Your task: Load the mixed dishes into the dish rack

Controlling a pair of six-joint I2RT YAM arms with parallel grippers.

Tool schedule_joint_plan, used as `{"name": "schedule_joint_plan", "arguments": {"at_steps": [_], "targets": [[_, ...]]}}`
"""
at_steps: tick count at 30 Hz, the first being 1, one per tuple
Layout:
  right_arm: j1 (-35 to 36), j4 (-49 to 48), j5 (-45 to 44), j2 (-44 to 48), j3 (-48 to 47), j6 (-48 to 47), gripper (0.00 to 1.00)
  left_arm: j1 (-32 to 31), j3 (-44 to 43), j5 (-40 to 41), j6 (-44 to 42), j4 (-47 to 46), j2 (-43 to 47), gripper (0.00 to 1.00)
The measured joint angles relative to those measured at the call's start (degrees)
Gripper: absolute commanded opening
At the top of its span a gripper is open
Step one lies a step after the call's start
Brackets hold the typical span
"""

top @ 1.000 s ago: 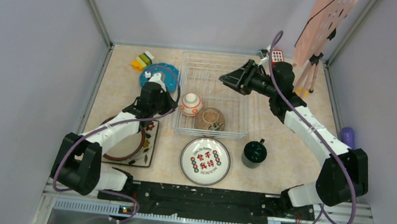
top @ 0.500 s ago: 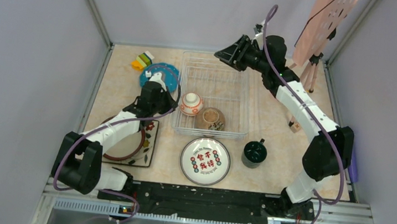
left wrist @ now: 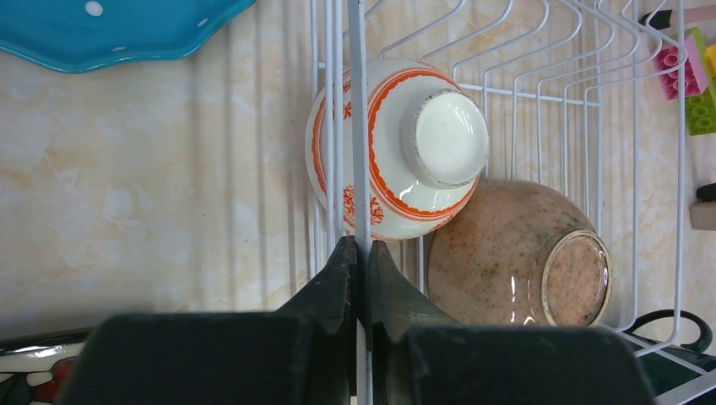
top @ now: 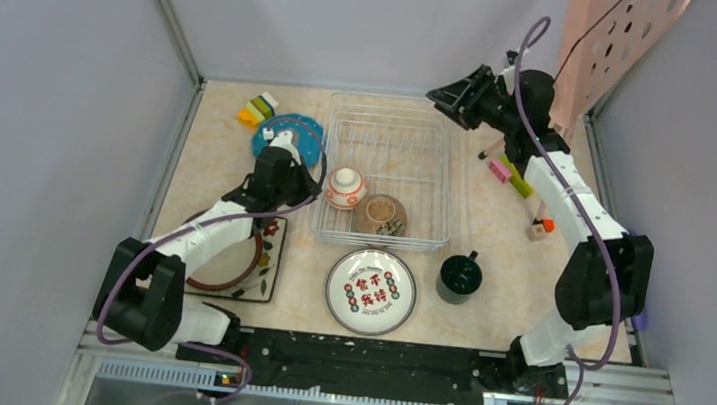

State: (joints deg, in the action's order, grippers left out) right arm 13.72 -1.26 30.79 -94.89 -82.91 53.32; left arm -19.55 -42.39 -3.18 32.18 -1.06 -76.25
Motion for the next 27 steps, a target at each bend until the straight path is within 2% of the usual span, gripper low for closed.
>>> {"name": "schedule_joint_plan", "arguments": {"at_steps": [8, 17, 21, 27], "targets": [[-3.04, -1.25, 3.50, 3.52, 3.96, 1.25, 0.47, 0.00, -0.26, -0.02, -0.17, 0.17, -0.22, 0.00], [-10.21, -1.86, 8.22, 7.10, 6.45, 1.51, 0.47, 0.00, -0.37, -0.17, -0.26, 0.26, -0.26, 0.00], [-9.94, -1.75, 9.25, 8.50, 8.81, 0.13, 0.52, 0.00, -0.37, -0.20, -0.35, 0.26, -0.28, 0.00], [-5.64, 6.93, 5.70, 13.09, 13.33, -7.91, 0.60, 0.00, -0.37, -0.17, -0.37, 0.28, -0.28, 0.00]]}}
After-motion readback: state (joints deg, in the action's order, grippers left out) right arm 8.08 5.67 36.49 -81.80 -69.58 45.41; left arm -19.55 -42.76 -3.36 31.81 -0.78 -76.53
